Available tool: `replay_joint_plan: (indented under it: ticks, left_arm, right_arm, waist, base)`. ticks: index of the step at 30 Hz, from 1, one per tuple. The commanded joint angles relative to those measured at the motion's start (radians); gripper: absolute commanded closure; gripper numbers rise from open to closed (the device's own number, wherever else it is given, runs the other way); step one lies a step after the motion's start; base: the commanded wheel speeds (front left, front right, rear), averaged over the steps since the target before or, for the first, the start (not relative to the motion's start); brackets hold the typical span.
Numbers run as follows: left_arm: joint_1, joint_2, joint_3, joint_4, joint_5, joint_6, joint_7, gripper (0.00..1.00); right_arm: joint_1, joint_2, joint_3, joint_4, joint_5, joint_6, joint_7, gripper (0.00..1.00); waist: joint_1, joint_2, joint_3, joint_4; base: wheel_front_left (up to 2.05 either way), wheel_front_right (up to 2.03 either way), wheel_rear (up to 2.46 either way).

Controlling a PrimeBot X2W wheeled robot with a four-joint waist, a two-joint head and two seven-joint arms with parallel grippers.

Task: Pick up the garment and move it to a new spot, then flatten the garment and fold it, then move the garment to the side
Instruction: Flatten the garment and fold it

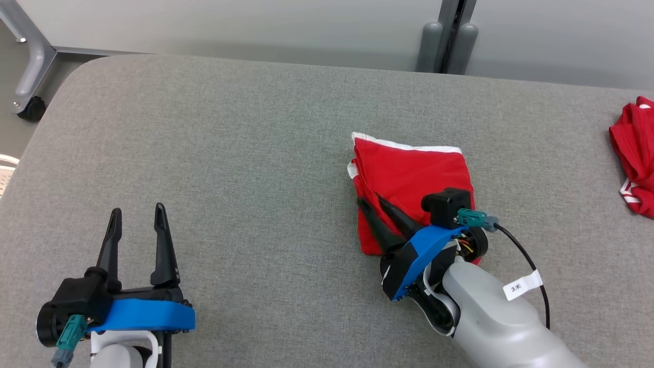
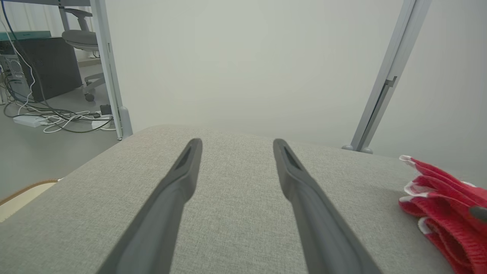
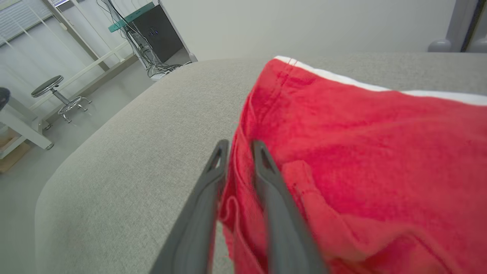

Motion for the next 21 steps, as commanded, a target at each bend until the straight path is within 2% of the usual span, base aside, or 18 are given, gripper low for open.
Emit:
replay_joint_plan:
  ticks: [1, 8, 14, 21]
  left_arm:
    - [-0.012, 0.0, 0.003, 0.0, -0.006, 0.003, -0.004, 0.0]
    - [0.006, 0.0, 0.012, 0.002, 0.01, 0.005, -0.004, 0.0]
    - [0.017, 0.0, 0.02, -0.005, 0.028, 0.001, -0.004, 0.0]
    - [0.027, 0.0, 0.024, -0.008, 0.044, -0.003, -0.004, 0.0]
  right_arm:
    - [0.016, 0.003, 0.002, -0.02, -0.001, 0.0, -0.005, 0.0]
    - [0.072, -0.068, -0.114, -0.163, -0.067, 0.0, -0.005, 0.0]
    - [0.185, -0.128, -0.321, -0.321, -0.179, 0.0, -0.004, 0.0]
    - [0.331, -0.133, -0.527, -0.46, -0.281, 0.0, -0.004, 0.0]
  waist:
    - [-0.0001, -0.0002, -0.001, -0.002]
    - [-0.0001, -0.0002, -0.024, -0.033]
    - [-0.0001, -0.0002, -0.051, -0.081]
    - [-0.0001, -0.0002, -0.081, -0.131]
  base:
    - [0.0, 0.0, 0.0]
    - [0.0, 0.0, 0.0]
    - [0.0, 0.0, 0.0]
    - [0.0, 0.0, 0.0]
